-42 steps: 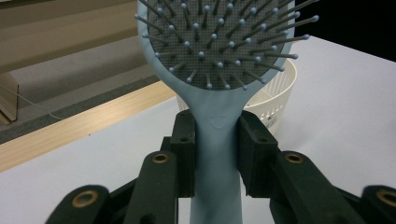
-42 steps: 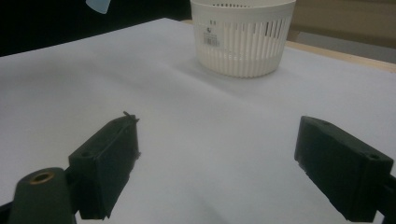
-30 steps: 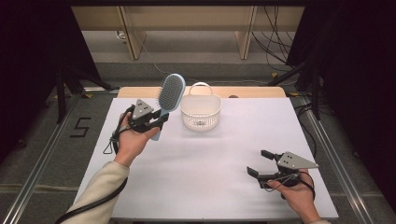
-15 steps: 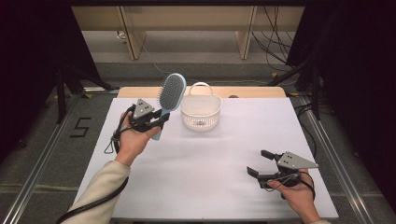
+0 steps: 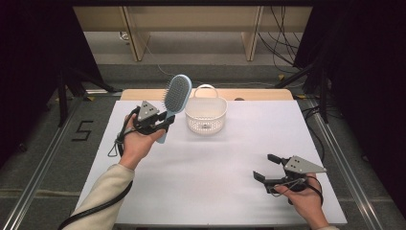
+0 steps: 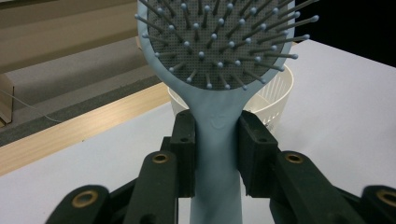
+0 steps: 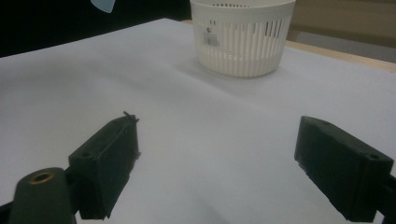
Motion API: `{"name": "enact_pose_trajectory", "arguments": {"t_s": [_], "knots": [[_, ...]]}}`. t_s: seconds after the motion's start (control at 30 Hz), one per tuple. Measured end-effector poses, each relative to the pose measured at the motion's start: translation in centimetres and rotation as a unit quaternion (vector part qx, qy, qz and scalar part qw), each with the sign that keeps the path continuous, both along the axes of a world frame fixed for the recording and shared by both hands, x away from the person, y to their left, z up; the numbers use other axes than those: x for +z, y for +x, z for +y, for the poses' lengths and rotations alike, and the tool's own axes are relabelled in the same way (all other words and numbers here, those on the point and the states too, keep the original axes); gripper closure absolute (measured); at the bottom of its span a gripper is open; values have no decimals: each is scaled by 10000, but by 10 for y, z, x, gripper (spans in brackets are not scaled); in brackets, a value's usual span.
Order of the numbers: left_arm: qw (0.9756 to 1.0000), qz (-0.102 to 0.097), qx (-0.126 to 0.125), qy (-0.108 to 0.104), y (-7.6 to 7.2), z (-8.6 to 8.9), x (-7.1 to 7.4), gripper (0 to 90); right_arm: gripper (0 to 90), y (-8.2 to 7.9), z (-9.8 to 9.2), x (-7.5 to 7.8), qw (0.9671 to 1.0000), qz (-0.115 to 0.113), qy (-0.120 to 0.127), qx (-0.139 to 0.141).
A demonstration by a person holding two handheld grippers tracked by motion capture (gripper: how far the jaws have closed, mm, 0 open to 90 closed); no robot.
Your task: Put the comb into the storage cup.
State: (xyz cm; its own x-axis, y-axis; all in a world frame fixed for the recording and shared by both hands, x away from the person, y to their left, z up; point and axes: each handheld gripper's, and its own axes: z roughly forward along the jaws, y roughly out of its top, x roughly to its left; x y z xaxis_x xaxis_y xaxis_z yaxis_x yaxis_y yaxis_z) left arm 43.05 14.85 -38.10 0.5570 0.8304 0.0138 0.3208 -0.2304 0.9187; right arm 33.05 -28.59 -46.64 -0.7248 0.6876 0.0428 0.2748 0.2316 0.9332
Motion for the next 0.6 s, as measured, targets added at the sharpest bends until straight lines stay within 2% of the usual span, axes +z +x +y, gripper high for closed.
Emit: {"name": "enact_pose_trajectory", "arguments": {"t_s": [0.6], "knots": [[10000, -8, -26, -15, 2, -4, 1, 702, 145, 0, 0, 0, 10000, -5, 16, 2]]}}
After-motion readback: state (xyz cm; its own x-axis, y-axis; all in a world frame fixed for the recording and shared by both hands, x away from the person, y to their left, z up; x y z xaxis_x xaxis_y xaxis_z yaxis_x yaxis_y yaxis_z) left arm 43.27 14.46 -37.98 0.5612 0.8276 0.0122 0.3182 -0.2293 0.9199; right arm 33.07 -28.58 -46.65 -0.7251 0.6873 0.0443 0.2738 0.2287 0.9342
